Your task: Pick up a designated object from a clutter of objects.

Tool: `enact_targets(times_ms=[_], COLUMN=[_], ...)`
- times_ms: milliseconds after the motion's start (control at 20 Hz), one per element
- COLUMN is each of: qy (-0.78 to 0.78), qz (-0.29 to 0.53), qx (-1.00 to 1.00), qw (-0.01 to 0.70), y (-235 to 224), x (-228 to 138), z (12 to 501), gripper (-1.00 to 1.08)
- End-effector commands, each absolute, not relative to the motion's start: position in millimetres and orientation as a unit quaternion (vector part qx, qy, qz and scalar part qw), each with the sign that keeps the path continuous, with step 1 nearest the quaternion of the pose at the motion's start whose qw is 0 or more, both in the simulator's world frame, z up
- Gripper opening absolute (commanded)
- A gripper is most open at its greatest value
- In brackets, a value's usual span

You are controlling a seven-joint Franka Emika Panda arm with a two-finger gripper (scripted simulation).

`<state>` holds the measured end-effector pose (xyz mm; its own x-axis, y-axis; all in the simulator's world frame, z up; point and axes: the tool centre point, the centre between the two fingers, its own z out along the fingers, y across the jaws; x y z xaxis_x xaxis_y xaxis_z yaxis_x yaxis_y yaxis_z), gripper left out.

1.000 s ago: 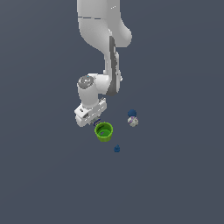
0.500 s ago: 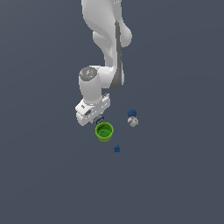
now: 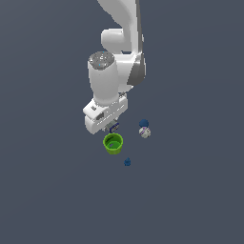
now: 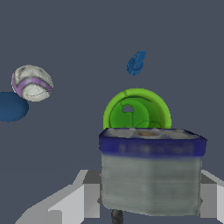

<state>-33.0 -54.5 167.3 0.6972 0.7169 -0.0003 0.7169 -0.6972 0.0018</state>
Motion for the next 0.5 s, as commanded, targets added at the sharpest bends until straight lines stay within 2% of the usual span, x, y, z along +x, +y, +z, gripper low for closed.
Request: enact_targets(times_ms=[0, 450], qy=[0.389, 0.389], qz=[0.000, 0.000], qx=[0.921, 0.921], qw=[0.001, 0.001], y=[-46, -13], x=[-23, 16], z=[190, 271], gripper=[-1.00, -1.00])
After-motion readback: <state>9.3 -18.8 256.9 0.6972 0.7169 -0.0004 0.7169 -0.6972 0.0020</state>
